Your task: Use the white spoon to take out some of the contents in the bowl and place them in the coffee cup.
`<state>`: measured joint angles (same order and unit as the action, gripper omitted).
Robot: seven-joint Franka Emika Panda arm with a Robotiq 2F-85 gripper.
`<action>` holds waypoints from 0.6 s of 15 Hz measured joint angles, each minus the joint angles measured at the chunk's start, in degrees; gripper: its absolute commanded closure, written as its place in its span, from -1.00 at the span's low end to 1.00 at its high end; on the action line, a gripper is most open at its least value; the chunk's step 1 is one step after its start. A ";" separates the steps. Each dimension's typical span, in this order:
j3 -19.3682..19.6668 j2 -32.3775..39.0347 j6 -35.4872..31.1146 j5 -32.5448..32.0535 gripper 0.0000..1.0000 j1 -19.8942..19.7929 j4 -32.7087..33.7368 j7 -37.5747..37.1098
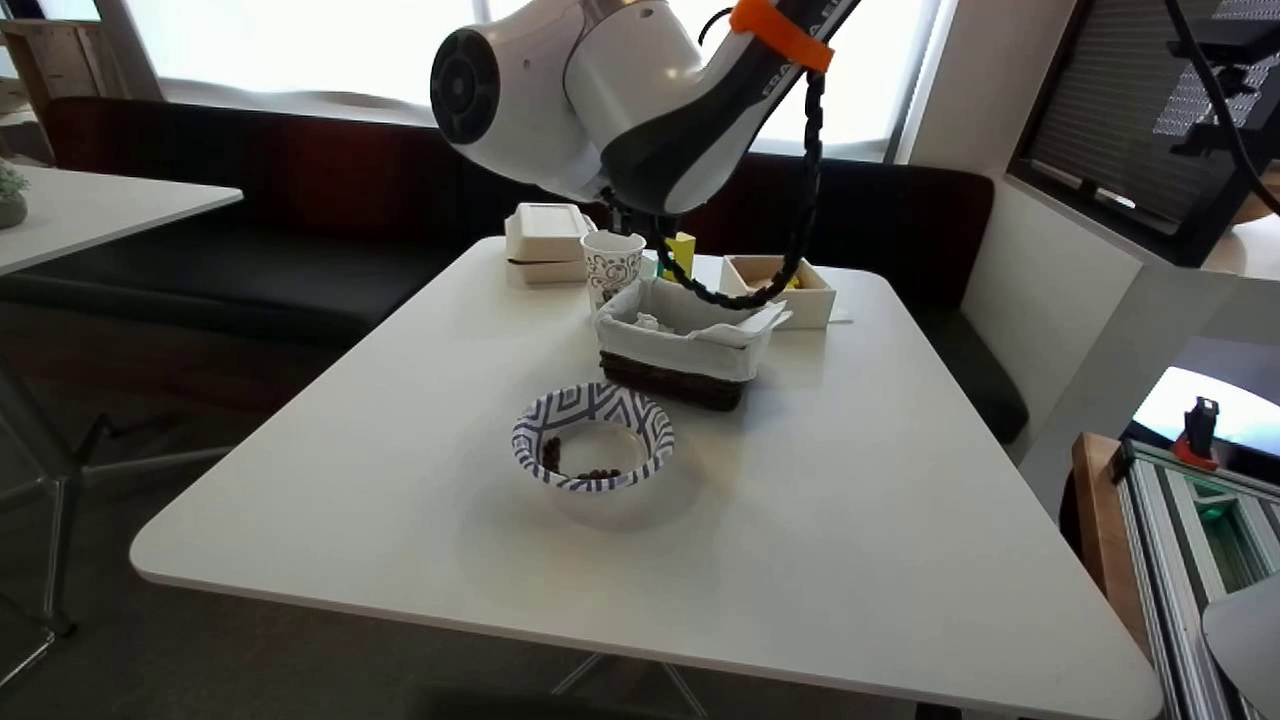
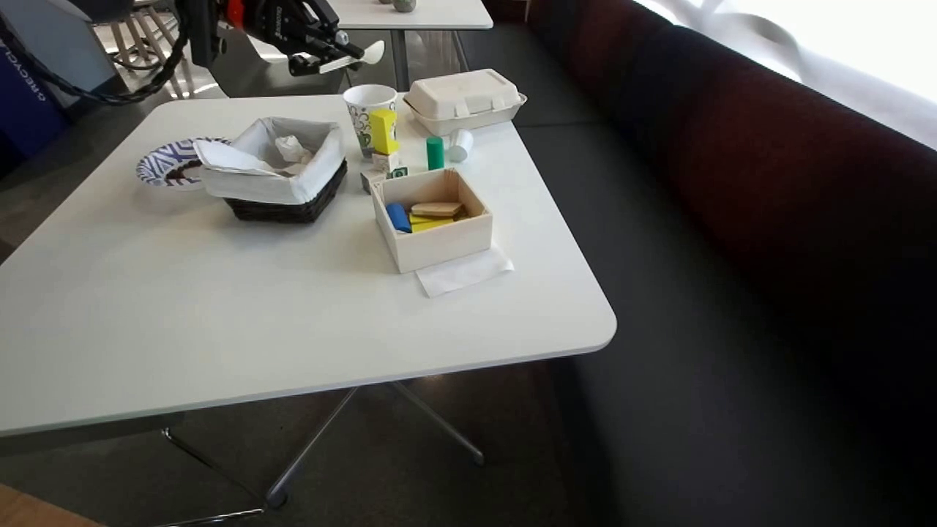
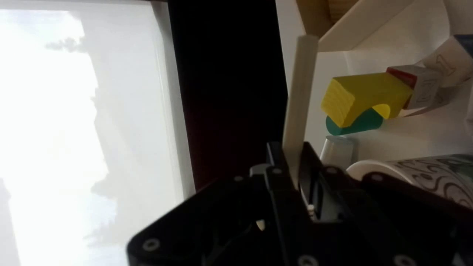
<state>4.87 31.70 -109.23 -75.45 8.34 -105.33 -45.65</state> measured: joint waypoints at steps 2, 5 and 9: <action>-1.66 0.29 -1.12 0.69 0.93 -1.17 0.13 1.23; -4.58 -1.31 -8.74 1.73 0.93 -3.78 -0.48 3.67; -5.35 -7.25 -22.98 2.03 0.93 -6.95 -4.31 7.20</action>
<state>-0.48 24.45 -132.21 -73.42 1.39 -109.64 -38.45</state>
